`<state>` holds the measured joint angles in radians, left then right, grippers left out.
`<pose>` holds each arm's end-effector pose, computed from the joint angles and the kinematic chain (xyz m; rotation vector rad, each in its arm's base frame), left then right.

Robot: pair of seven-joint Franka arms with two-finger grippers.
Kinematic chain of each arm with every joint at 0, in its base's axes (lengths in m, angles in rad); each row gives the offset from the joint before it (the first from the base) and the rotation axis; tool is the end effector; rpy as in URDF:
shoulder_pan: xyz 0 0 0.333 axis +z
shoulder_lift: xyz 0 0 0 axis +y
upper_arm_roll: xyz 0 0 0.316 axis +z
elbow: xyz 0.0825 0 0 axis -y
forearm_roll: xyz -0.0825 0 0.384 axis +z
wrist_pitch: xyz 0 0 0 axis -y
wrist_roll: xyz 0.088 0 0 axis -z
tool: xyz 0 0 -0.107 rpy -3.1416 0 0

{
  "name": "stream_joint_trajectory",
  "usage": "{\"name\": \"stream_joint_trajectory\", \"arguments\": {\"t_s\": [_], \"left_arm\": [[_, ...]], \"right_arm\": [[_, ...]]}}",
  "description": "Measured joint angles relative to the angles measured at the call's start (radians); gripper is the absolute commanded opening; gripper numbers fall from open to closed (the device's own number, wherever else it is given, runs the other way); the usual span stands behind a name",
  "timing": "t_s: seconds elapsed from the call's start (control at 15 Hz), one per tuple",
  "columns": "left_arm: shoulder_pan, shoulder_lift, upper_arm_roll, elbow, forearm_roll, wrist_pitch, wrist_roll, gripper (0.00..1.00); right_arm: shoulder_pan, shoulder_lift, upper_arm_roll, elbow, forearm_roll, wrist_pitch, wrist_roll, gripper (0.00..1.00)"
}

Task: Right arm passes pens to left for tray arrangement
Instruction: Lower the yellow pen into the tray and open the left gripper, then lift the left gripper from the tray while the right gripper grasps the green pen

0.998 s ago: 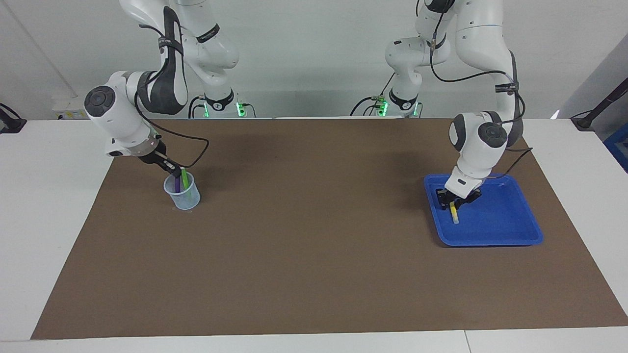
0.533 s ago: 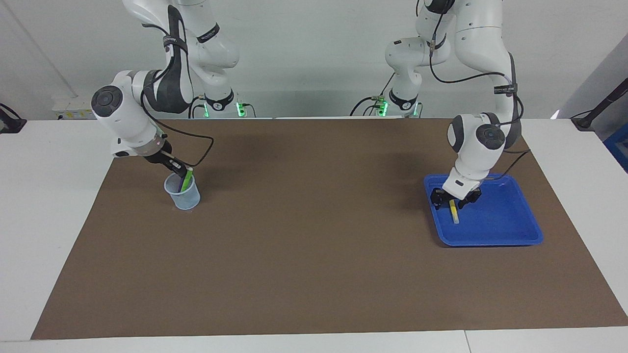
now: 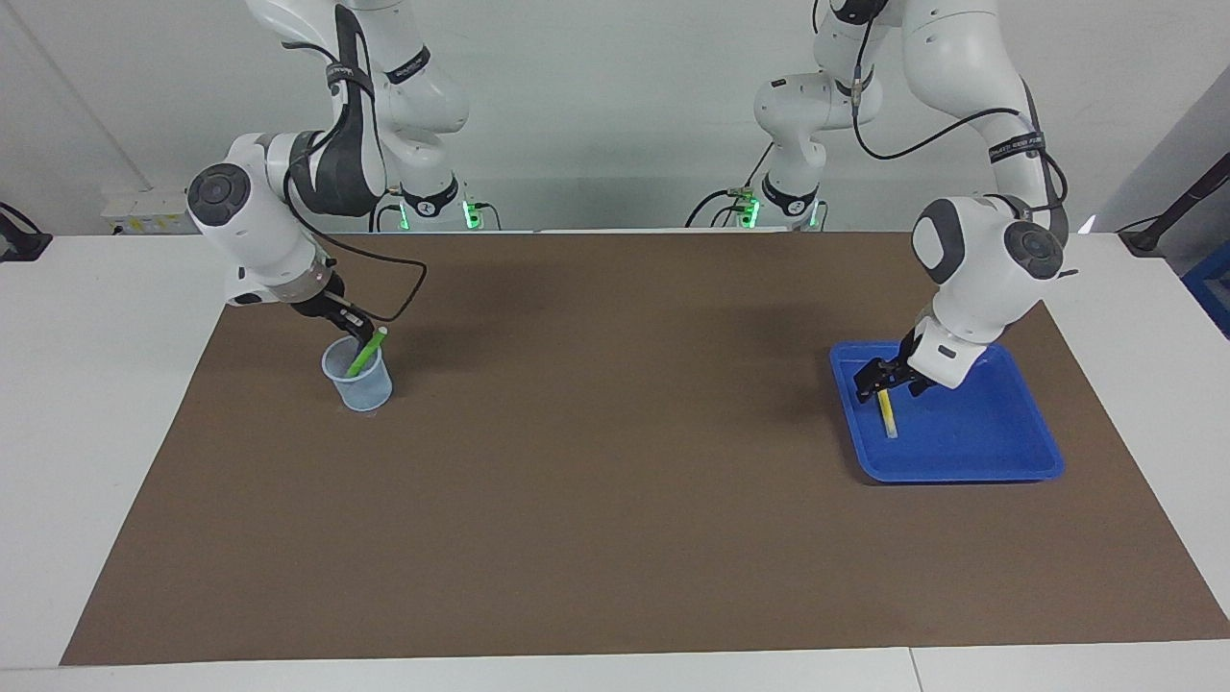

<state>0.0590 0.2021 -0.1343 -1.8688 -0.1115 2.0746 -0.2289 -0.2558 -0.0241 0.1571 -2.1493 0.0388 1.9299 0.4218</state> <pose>0.6073 -0.0478 0.4091 3.0009 0.3163 -0.0212 0.5082 -0.0474 0.3967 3.0130 -0.8308 -0.3104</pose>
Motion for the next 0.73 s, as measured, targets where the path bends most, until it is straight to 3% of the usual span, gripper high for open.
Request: {"name": "stream_joint_trajectory", "arguments": {"t_s": [0.27, 0.47, 0.6, 0.73], "left_arm": [[-0.014, -0.065, -0.043, 0.004, -0.063, -0.045, -0.185, 1.00], [-0.051, -0.116, -0.049, 0.005, -0.084, -0.116, -0.241, 1.00], [-0.057, -0.151, -0.050, 0.005, -0.150, -0.149, -0.269, 1.00], [-0.054, -0.194, -0.047, 0.005, -0.223, -0.193, -0.288, 1.00]], "right_arm": [[-0.025, -0.002, -0.003, 0.058, 0.000, -0.074, -0.080, 0.46], [0.025, -0.007, 0.005, 0.156, 0.000, -0.140, -0.081, 0.43], [0.056, -0.007, 0.009, 0.161, 0.000, -0.117, -0.081, 0.34], [0.069, 0.000, 0.010, 0.132, 0.000, -0.056, -0.081, 0.33]]}}
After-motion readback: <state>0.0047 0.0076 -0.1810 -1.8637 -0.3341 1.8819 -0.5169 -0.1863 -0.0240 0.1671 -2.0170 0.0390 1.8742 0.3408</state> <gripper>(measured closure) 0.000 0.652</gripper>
